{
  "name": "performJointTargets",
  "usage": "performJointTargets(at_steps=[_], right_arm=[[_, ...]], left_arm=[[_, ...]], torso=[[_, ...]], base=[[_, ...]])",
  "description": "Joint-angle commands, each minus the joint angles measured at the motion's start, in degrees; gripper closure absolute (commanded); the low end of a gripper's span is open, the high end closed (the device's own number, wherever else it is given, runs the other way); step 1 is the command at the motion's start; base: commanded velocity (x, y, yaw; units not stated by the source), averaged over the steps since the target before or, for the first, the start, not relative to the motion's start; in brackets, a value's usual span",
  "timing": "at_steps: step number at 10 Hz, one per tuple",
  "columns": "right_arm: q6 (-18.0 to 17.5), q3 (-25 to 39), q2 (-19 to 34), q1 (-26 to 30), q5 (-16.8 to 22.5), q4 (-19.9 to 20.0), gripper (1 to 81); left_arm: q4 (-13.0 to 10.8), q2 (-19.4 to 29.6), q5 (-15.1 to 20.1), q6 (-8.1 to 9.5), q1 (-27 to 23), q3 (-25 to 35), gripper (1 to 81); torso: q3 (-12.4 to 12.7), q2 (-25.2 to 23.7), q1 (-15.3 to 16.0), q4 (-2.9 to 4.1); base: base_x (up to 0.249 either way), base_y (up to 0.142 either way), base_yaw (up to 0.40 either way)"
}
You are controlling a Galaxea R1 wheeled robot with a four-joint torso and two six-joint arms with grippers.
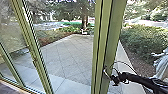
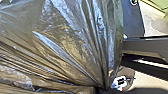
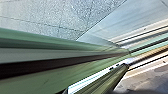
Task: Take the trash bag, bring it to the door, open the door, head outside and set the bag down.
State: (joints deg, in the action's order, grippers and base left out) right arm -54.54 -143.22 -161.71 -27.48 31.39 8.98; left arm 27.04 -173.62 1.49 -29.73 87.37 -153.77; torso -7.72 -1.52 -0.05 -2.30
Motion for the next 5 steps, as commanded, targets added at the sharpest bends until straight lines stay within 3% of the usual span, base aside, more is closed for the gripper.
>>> performJointTargets(at_steps=[1, 5], right_arm=[[-1.18, 1.11, -4.26, 2.9, 2.36, -3.1, 1.0], [-1.27, 1.46, -1.8, 3.69, 2.36, -2.92, 1.0]], left_arm=[[0.65, 0.02, 4.67, 0.11, -1.54, 0.31, 81.1], [0.65, 0.02, 4.67, 0.11, -1.54, 0.31, 81.1]], torso=[[0.0, 0.0, 0.05, 0.0], [-0.06, 0.07, 0.15, 0.0]], base=[[0.123, 0.0, 0.0], [0.123, 0.0, 0.0]])
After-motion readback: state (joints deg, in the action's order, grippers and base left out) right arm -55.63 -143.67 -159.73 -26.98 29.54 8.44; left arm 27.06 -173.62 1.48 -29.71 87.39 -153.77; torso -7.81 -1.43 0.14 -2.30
